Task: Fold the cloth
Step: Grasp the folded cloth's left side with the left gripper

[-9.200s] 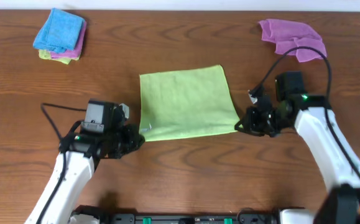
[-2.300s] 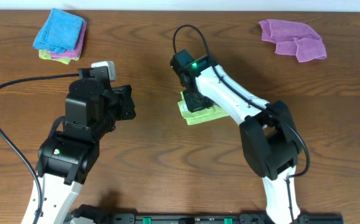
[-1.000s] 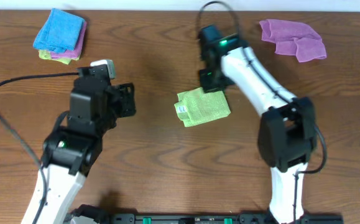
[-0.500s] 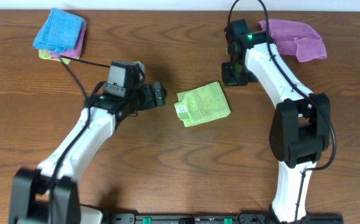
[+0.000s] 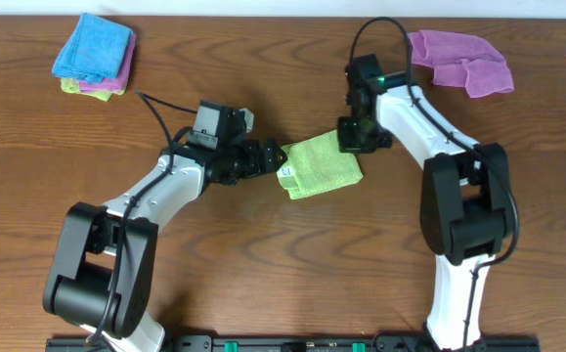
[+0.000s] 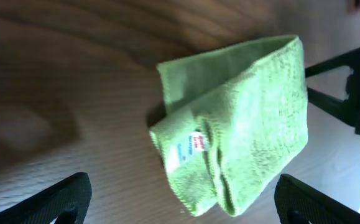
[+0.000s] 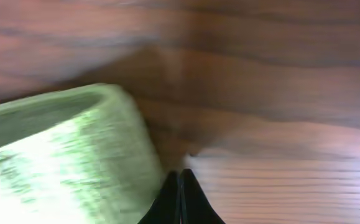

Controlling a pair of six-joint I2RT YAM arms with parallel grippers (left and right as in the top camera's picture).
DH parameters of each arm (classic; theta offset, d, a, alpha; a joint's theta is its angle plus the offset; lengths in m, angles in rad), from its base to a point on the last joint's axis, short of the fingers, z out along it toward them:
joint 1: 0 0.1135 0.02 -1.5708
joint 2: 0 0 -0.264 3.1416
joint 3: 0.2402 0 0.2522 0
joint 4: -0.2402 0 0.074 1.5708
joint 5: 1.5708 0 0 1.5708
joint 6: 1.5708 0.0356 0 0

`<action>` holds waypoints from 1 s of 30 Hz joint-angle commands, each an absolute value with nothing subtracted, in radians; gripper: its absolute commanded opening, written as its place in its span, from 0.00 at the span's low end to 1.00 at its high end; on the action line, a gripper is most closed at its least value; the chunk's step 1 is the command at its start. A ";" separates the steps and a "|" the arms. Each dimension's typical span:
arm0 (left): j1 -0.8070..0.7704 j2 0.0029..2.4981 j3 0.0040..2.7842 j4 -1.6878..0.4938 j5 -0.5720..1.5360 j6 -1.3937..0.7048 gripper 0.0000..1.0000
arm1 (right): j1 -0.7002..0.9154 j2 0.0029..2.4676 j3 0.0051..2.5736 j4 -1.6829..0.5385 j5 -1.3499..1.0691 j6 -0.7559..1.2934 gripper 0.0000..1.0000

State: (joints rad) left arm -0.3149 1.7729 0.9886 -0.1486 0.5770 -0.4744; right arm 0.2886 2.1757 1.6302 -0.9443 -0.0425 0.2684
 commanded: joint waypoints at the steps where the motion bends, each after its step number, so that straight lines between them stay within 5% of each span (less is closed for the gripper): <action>1: -0.316 1.782 0.989 -0.145 0.596 -0.480 0.96 | 0.340 2.152 1.627 -0.950 -0.096 0.291 0.01; 18: -0.331 1.801 0.973 -0.272 0.665 -0.487 0.95 | 0.320 2.152 1.627 -0.968 -0.038 0.292 0.01; 30: -0.330 1.801 0.747 0.145 0.806 -0.667 0.95 | 0.321 2.152 1.627 -0.975 -0.071 0.292 0.01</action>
State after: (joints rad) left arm -0.3294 1.7805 0.7719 0.1352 0.7879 -0.6109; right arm 0.3229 2.1757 1.6302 -0.9745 -0.0505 0.2783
